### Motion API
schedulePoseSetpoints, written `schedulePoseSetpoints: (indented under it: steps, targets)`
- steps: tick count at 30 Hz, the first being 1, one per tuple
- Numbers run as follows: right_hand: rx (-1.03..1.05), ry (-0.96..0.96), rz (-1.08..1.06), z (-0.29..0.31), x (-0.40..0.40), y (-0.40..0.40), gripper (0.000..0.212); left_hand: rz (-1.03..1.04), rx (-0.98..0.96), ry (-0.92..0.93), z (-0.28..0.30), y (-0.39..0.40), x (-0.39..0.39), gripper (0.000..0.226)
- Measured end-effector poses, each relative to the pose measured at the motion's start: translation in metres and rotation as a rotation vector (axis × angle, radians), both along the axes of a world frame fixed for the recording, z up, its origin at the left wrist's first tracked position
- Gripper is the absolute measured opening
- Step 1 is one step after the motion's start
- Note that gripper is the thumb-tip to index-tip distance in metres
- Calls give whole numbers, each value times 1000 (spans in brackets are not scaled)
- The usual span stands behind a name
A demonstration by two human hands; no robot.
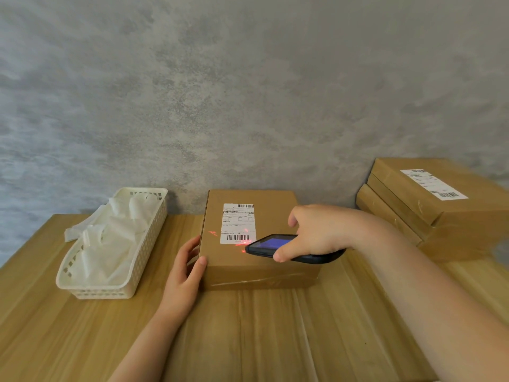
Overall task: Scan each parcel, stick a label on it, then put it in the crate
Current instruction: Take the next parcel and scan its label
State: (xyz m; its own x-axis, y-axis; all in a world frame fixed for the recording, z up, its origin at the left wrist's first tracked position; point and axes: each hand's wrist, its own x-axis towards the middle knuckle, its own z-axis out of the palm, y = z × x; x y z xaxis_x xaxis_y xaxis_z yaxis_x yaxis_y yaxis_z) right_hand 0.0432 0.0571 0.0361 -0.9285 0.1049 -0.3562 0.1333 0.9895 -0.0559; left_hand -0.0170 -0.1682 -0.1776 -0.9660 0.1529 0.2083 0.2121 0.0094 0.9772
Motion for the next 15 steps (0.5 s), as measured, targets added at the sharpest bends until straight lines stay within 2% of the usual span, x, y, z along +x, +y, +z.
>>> schedulePoseSetpoints:
  steps: [8,13,15]
  targets:
    - [-20,5,-34,3,14,2,82,-9,7,2,-1,-1,-1,39]
    - [-57,3,-63,11,22,2,79,2,-4,-6,-3,-4,-1,54]
    - [-72,-4,-67,15,25,1,79,18,-20,-4,-2,-3,-1,42]
